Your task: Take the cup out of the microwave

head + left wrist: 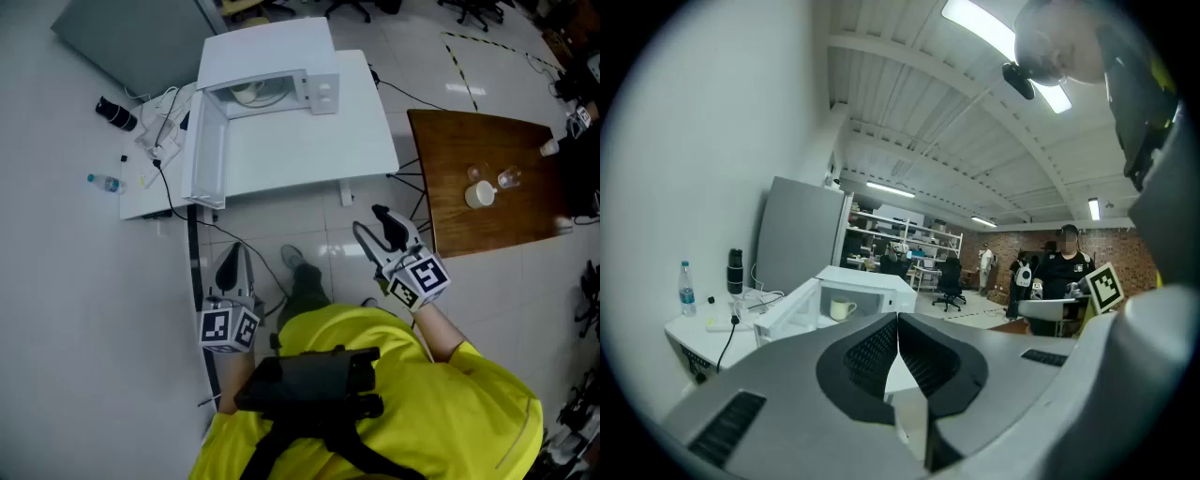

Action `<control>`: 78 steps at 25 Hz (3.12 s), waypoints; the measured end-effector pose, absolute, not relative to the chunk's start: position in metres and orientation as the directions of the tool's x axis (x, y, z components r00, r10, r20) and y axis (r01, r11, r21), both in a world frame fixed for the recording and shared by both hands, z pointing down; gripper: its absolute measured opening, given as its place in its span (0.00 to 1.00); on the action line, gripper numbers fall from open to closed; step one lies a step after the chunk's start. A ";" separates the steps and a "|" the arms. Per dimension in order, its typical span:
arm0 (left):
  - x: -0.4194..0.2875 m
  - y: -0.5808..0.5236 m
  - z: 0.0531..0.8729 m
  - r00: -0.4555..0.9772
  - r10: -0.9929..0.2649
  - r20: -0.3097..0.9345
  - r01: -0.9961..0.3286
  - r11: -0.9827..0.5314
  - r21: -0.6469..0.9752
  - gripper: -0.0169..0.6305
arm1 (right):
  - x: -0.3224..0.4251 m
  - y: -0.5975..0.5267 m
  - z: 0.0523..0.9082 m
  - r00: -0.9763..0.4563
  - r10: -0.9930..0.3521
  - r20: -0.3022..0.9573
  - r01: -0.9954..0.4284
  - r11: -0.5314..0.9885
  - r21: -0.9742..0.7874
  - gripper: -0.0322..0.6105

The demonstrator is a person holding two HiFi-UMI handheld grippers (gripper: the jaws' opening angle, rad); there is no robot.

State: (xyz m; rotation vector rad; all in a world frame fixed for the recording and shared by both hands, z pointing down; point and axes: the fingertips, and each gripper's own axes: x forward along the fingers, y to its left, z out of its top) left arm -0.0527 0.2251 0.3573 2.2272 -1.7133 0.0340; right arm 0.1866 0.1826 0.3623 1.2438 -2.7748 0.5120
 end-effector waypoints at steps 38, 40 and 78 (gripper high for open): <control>-0.293 -0.001 0.431 0.142 -0.880 0.453 -0.970 -0.032 0.241 0.03 | -0.135 -0.375 0.650 -0.268 -0.869 0.416 -0.951 0.307 0.029 0.70; -0.294 -0.004 0.431 0.137 -0.878 0.459 -0.972 -0.031 0.232 0.03 | -0.136 -0.378 0.650 -0.276 -0.868 0.412 -0.949 0.315 0.028 0.69; -0.258 -0.009 0.427 0.268 -0.895 0.358 -0.946 -0.174 0.274 0.03 | -0.126 -0.198 0.691 -0.478 -0.752 0.455 -0.840 0.542 0.014 0.66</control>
